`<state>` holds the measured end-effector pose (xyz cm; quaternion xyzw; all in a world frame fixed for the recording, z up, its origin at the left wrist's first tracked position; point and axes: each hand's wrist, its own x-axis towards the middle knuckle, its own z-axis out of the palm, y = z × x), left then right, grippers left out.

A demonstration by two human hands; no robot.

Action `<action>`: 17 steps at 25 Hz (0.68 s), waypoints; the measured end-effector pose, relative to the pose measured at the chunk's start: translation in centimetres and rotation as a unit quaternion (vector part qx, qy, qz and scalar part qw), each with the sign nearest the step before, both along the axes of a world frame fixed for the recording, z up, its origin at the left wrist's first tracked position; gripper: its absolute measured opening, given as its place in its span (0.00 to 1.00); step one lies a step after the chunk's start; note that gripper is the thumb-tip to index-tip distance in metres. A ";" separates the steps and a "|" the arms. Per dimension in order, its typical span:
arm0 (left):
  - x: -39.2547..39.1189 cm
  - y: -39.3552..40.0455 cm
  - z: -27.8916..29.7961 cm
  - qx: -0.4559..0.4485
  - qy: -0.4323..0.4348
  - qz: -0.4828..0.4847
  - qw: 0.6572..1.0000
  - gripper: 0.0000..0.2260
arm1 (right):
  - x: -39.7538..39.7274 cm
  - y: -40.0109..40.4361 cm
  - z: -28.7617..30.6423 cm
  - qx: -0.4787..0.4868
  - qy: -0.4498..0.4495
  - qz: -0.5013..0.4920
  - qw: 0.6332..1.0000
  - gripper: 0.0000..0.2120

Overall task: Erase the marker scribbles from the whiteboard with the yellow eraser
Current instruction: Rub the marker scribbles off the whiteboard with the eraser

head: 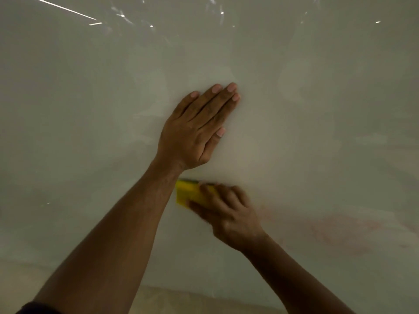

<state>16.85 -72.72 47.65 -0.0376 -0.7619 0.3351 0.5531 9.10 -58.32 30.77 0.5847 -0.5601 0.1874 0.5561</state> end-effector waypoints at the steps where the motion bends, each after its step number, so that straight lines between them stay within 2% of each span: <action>1: -0.1 0.1 -0.1 0.004 0.000 -0.004 1.000 0.26 | 0.3 0.0 -0.8 0.042 0.039 0.013 0.998 0.22; 3: -0.1 0.3 -0.5 0.017 0.010 -0.007 1.000 0.26 | -0.1 1.0 -1.1 0.063 0.050 0.015 0.997 0.25; 5: -0.1 0.2 -1.0 0.037 0.024 -0.003 0.999 0.26 | -1.0 2.2 -0.7 -0.018 -0.026 -0.012 0.999 0.26; 6: 0.0 0.1 -1.2 0.050 0.028 -0.002 0.998 0.26 | -1.0 2.4 -0.8 -0.030 -0.042 -0.018 0.999 0.26; 9: 0.0 0.2 -2.3 0.098 0.039 -0.006 0.994 0.26 | -0.7 3.0 -2.5 0.070 0.055 0.013 0.996 0.26; 10: 0.1 0.2 -2.9 0.116 0.047 -0.006 0.992 0.26 | -0.9 3.6 -2.5 0.069 0.051 0.013 0.996 0.26; 13: 0.6 -0.3 -5.8 0.163 0.073 0.006 0.984 0.27 | -2.0 5.4 -1.5 -0.069 -0.062 -0.034 0.995 0.27; 14: 0.8 -0.4 -7.0 0.176 0.078 0.011 0.981 0.27 | -2.3 5.7 -1.8 -0.080 -0.069 -0.038 0.994 0.29; 17: 0.9 -0.6 -10.3 0.209 0.093 0.015 0.973 0.27 | -2.8 6.3 -4.3 0.031 0.041 -0.009 0.999 0.33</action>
